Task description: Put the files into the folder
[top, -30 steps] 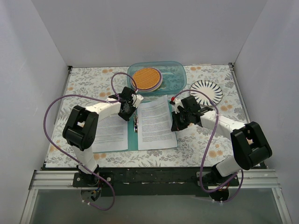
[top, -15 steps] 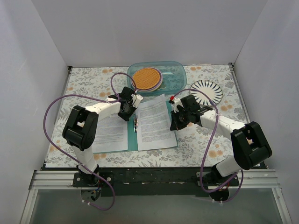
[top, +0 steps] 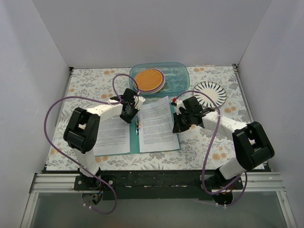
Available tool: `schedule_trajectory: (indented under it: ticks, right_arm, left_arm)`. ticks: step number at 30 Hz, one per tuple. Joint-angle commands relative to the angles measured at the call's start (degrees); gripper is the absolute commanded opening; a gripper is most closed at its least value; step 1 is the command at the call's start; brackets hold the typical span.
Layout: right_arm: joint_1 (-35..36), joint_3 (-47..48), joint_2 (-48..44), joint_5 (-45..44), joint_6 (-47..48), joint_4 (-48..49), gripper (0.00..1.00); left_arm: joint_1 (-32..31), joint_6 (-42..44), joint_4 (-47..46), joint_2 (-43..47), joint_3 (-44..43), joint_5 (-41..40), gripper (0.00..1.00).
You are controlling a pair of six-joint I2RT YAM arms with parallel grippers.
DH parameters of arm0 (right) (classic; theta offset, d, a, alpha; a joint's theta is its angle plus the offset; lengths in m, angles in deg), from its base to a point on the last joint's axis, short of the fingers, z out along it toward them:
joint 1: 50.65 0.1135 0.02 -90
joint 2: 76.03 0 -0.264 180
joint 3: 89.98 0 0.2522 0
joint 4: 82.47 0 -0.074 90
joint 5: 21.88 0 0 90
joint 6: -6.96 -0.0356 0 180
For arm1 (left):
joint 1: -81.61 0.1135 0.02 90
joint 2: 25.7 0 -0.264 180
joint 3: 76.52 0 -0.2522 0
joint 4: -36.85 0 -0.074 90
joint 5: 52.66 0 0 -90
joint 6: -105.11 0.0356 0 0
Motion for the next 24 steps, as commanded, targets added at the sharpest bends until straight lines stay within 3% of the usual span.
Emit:
schedule_trajectory:
  ticks: [1, 6, 9, 10, 15, 17, 20, 21, 24]
  right_arm:
    - [0.8, 1.9, -0.4, 0.6, -0.6, 1.8, 0.01]
    - [0.9, 2.1, -0.1, 0.0, -0.2, 1.3, 0.02]
    - [0.9, 2.8, 0.3, -0.2, 0.2, 0.7, 0.15]
    - [1.0, 2.8, 0.2, -0.3, 0.2, 0.6, 0.26]
    - [1.0, 2.0, -0.6, -1.8, 0.1, 0.1, 0.57]
    - [1.0, 1.7, -1.2, -1.9, -0.1, 0.5, 0.64]
    - [1.0, 1.5, -1.4, -2.9, -0.3, 0.4, 0.65]
    - [1.0, 1.4, -1.6, -3.9, -0.4, 0.2, 0.74]
    - [1.1, 2.0, -2.3, -6.9, -0.7, -1.0, 0.75]
  left_arm:
    - [-0.1, -0.1, 3.6, -0.5, 1.7, 0.9, 0.05]
    - [-0.1, -0.1, 3.7, -0.2, 1.8, 0.9, 0.05]
    - [-0.1, 0.0, 3.7, -0.1, 1.8, 0.9, 0.05]
    - [-0.1, 0.1, 3.8, -0.1, 1.7, 0.9, 0.05]
    - [-0.1, 0.1, 4.2, -0.2, 1.6, 0.9, 0.05]
    - [-0.1, 0.2, 4.3, -0.2, 1.7, 0.9, 0.05]
    - [-0.1, 0.2, 4.4, -0.1, 1.7, 0.9, 0.05]
    - [-0.1, 0.2, 4.4, -0.1, 1.8, 0.9, 0.05]
    - [-0.1, 0.2, 4.4, 0.1, 2.2, 0.9, 0.05]
